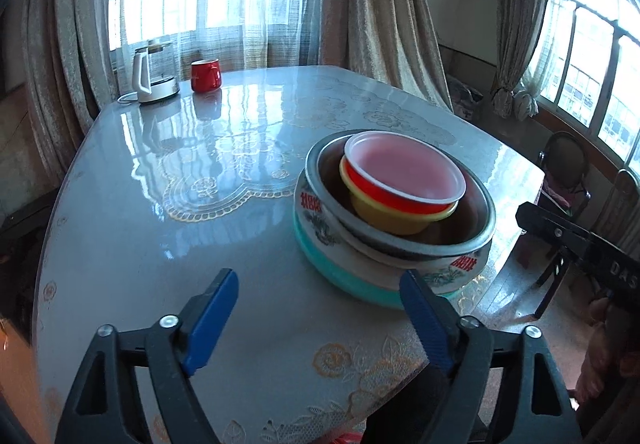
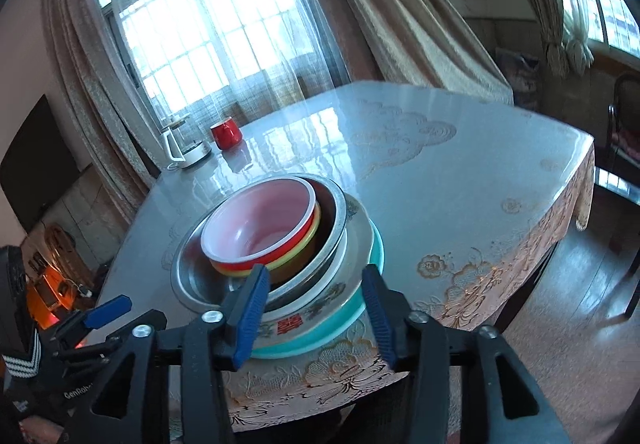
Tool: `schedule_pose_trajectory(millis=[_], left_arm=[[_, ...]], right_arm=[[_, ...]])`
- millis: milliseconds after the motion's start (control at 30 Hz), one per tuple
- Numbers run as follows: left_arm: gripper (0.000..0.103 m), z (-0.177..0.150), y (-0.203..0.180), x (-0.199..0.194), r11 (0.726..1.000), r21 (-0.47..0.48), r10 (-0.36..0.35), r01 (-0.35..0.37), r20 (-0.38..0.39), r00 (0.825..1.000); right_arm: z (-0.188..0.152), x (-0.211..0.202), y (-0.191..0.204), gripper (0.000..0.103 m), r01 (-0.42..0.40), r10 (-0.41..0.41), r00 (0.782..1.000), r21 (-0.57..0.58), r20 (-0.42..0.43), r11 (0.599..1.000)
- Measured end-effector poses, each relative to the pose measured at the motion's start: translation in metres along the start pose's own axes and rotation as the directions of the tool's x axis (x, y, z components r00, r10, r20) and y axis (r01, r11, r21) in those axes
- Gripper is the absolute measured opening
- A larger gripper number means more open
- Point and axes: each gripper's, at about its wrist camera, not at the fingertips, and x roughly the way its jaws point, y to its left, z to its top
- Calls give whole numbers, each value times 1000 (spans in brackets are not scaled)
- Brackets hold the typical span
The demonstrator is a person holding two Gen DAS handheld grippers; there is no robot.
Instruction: Organize plates and bowls
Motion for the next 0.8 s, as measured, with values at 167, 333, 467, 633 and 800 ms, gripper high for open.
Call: schedule_pose_trajectory(millis=[167, 333, 467, 633, 800], left_arm=[[92, -19, 1, -4, 1000, -7, 23, -23, -4, 1000], [94, -35, 0, -6, 999, 15, 45, -45, -5, 999], [94, -42, 4, -5, 999, 4, 49, -49, -20, 999], [94, -46, 9, -8, 998, -23, 50, -50, -14, 999], [94, -47, 7, -9, 998, -17, 55, -55, -18, 998]], right_arm=[[-18, -12, 16, 72, 30, -23, 998, -98, 66, 995], [-37, -15, 23, 73, 62, -53, 997, -153, 62, 986], [-52, -15, 24, 73, 41, -37, 999, -138, 33, 990], [-63, -15, 32, 73, 19, -17, 1000, -161, 12, 987], [-65, -16, 36, 73, 13, -10, 1000, -176, 18, 984]])
